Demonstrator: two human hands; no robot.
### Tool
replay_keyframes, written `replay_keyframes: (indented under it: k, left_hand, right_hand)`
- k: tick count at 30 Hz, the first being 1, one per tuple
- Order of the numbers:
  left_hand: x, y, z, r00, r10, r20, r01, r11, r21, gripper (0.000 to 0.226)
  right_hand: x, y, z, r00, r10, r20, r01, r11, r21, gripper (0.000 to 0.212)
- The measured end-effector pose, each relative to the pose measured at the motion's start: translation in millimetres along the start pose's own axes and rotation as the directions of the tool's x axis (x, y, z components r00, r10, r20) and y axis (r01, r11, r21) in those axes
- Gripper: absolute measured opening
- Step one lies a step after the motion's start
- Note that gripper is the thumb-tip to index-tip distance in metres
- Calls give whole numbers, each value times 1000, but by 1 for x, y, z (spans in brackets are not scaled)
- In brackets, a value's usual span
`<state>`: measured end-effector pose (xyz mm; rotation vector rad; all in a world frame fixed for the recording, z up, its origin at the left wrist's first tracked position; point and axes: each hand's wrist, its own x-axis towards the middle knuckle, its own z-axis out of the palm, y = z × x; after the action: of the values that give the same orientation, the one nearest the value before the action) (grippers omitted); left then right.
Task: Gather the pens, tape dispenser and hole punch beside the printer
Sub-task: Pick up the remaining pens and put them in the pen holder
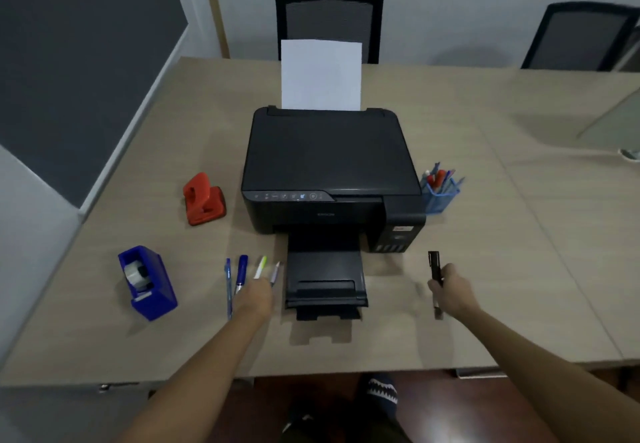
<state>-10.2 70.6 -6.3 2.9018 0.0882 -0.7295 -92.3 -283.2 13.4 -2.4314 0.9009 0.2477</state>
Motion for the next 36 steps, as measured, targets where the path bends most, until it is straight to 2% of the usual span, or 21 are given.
replay_keyframes:
  k: [3,6,8,10,13,17,21,24,27,31,36]
  left_hand:
    - [-8,-13,-20,998,-19,-58,15,996,-82,36]
    - [-28,-44,-65,994,-37,-104,15,978,-207,31]
    - [-16,30,-105,976,71,-205,-123,960,-253,21]
    - [-46,39,-151,943,125,-307,-203,951,-235,18]
    - [-69,89,-195,840,317,-441,-406,906,-121,16]
    - [-62,208,-209,784,437,-441,-545,824,-153,12]
    - [-23,317,-189,813,480,-331,-549,821,-157,17]
    - [5,374,-166,830,497,-254,-536,837,-111,20]
    - [30,404,-141,868,468,-166,-480,877,-32,17]
    - [45,420,-116,898,427,-105,-425,904,37,17]
    - [55,428,-100,913,397,-98,-395,918,31,16]
  right_hand:
    - [11,-3,-13,999,41,-6,-40,991,125,24]
    - [26,-25,-23,998,2,-59,14,962,272,40]
    - [69,11,-87,985,71,-157,-5,922,387,45]
    - [79,-2,-97,979,43,-198,58,876,478,47]
    - [93,-15,-120,957,27,-290,154,799,582,44]
    - [136,-11,-153,941,33,-337,216,707,673,30]
    - [172,-9,-168,939,-16,-343,266,666,697,22]
    - [192,-13,-173,945,-72,-320,288,650,703,19]
    - [206,-19,-170,943,-165,-288,321,676,663,10]
    - [220,-21,-157,922,-358,-147,386,816,431,8]
    - [231,-16,-136,887,-461,-16,456,872,182,21]
